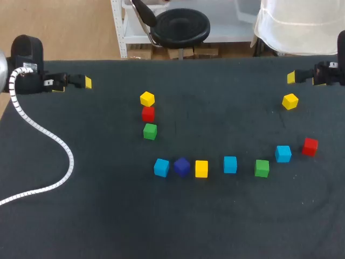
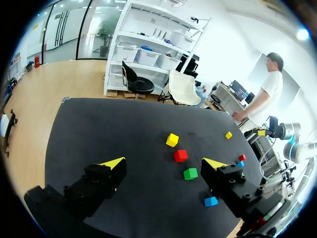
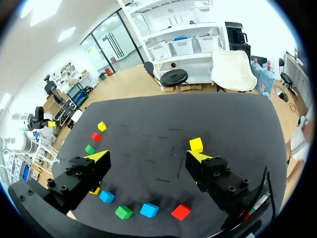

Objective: Place the blue cubes, place green cubes on the blue cubes, place the yellow cubes on the green cubes, then place the red cubes on the yellow cubes, and place purple cube on the red cubes.

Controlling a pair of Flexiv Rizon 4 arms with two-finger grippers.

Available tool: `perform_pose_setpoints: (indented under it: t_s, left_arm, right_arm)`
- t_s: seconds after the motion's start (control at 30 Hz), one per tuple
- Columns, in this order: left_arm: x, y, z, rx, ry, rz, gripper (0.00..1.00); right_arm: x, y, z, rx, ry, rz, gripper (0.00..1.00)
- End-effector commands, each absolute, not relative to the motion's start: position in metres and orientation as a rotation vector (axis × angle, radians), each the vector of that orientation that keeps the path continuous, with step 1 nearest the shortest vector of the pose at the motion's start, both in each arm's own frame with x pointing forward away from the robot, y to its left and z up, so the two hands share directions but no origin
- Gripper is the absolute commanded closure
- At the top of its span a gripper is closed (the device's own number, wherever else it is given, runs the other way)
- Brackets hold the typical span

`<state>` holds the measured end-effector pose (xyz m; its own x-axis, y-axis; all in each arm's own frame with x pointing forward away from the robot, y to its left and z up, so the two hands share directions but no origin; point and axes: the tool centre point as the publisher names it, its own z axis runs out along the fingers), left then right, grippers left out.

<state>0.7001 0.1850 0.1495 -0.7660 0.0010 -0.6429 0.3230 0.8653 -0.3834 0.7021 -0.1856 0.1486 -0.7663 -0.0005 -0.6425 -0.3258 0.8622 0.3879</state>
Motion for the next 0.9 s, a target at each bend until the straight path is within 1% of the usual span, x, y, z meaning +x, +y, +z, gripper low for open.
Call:
perform_pose_setpoints:
  t_s: [0.03, 0.7, 0.9]
  left_arm:
    - [0.7, 0.185, 0.15, 0.233, 2.373, -0.638, 0.0]
    - [0.7, 0.185, 0.15, 0.233, 2.373, -0.638, 0.0]
    - [0.711, 0.144, 0.18, 0.672, 2.306, -0.542, 0.0]
  right_arm:
    - [0.701, -0.185, 0.149, -0.233, 2.373, 0.639, 0.0]
    - [0.701, -0.185, 0.149, -0.233, 2.373, 0.639, 0.0]
    - [0.701, -0.185, 0.149, -0.233, 2.373, 0.639, 0.0]
